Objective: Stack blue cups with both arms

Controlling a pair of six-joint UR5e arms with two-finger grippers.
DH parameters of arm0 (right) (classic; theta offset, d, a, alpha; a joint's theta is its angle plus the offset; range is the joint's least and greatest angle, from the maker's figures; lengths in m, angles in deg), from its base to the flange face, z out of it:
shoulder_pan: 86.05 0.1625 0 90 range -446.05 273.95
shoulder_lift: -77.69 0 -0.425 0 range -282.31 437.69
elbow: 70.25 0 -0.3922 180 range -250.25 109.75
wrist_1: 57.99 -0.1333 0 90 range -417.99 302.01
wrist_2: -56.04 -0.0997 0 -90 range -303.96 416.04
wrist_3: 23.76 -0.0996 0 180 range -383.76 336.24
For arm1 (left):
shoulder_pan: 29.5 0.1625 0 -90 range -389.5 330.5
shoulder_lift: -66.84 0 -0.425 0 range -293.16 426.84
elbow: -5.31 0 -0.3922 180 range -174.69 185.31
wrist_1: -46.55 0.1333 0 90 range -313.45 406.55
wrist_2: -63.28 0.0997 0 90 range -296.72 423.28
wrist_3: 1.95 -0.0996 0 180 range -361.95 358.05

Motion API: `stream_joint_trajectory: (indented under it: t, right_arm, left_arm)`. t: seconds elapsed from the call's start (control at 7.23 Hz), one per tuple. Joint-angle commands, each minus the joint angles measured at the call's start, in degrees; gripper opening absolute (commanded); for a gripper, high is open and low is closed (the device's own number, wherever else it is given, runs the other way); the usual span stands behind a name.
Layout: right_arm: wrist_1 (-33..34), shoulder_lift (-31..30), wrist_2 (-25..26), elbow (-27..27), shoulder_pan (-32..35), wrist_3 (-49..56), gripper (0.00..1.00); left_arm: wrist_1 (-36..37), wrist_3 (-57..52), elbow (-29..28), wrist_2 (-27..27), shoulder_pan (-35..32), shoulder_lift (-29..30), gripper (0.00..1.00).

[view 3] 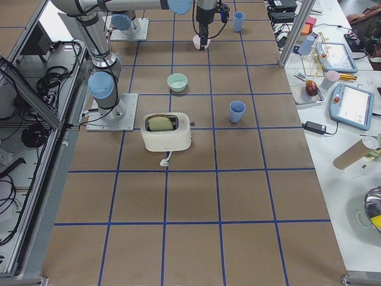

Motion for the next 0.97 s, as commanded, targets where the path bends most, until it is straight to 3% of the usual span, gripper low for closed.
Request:
stream_joint_trajectory:
  t: [0.0, 0.83]
  right_arm:
    - [-0.1, 0.0, 0.0, 0.0, -0.3, 0.0, 1.00]
    - [-1.7, 0.1, -0.2, 0.3, -0.2, 0.0, 1.00]
  left_arm:
    - [0.0, 0.0, 0.1, 0.1, 0.0, 0.0, 1.00]
    - [0.0, 0.0, 0.1, 0.2, 0.0, -0.1, 1.00]
